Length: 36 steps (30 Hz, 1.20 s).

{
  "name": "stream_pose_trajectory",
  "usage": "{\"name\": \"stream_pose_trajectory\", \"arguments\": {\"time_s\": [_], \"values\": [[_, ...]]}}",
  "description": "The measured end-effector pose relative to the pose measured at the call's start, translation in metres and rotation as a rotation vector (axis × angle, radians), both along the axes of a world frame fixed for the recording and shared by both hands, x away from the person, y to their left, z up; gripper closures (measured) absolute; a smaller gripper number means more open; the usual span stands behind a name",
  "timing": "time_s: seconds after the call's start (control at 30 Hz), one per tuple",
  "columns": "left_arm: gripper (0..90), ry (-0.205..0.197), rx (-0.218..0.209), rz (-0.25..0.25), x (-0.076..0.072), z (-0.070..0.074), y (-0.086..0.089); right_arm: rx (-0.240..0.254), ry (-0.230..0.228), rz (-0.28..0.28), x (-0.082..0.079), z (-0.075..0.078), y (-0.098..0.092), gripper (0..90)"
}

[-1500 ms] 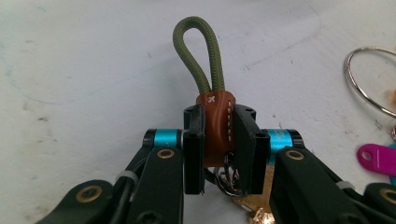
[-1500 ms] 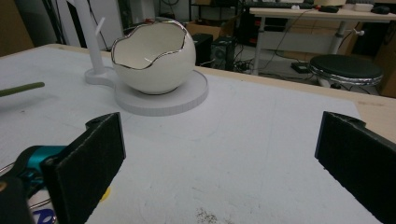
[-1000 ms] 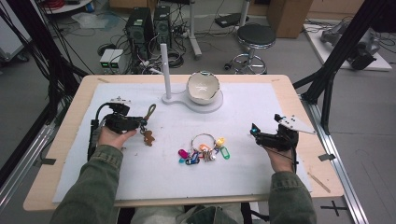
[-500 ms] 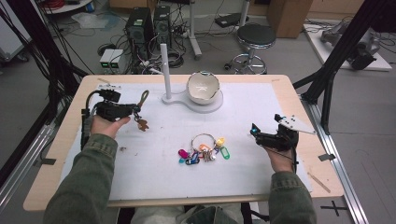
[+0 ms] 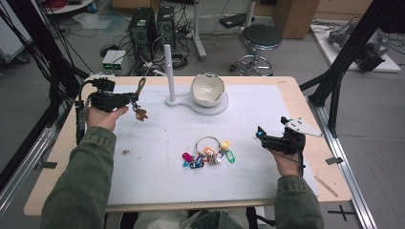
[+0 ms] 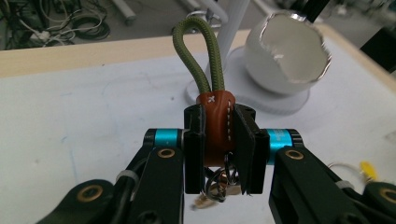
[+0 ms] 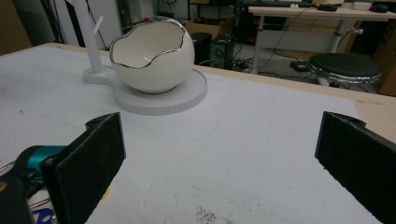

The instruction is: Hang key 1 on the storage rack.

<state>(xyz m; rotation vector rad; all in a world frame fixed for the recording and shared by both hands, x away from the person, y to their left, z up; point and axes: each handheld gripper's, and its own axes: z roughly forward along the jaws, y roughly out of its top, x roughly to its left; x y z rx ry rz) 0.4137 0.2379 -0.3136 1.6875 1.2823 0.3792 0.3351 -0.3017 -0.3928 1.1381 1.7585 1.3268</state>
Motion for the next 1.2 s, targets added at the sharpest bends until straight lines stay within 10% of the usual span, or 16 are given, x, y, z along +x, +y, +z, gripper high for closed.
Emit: {"name": "stream_pose_trajectory", "arguments": {"time_s": [0.7,1.2], "values": [[74.8,-0.040,0.068,-0.001,0.029,0.037,-0.013,-0.003,0.002,0.000,0.001,0.000,0.000,0.6],[74.8,-0.011,0.039,0.006,0.052,0.031,-0.017,-0.005,0.001,0.004,0.002,-0.001,0.000,0.7]]}}
